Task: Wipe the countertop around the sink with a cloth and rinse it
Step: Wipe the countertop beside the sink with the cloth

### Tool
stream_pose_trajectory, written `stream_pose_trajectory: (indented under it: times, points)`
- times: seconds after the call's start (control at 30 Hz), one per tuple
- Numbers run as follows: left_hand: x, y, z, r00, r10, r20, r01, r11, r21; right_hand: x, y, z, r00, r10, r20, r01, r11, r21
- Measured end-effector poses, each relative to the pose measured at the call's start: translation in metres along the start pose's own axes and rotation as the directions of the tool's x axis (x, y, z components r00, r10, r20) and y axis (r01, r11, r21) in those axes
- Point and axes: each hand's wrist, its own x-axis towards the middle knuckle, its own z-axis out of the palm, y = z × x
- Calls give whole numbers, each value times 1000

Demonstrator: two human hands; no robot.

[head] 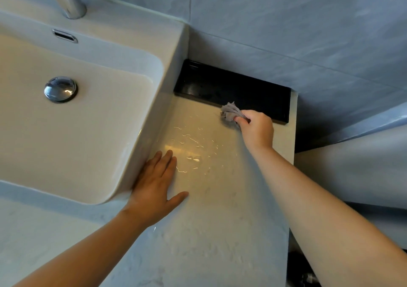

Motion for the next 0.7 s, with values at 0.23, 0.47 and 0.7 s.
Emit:
stream_pose_trajectory:
  times: [0.23,0.47,0.7]
  points:
    - [-1,0,2,1000,1,2,-2,1000,1,-15,2,21,997,23,-74,-18,998,65]
    - [-2,0,0,1000,13,15,-13,1000,-1,-62,-3,18,999,-35,12,33,994,101]
    - [-4,0,-2,998,18,64,-20,999,26,-116,-9,18,997,-3,76,-6,993,121]
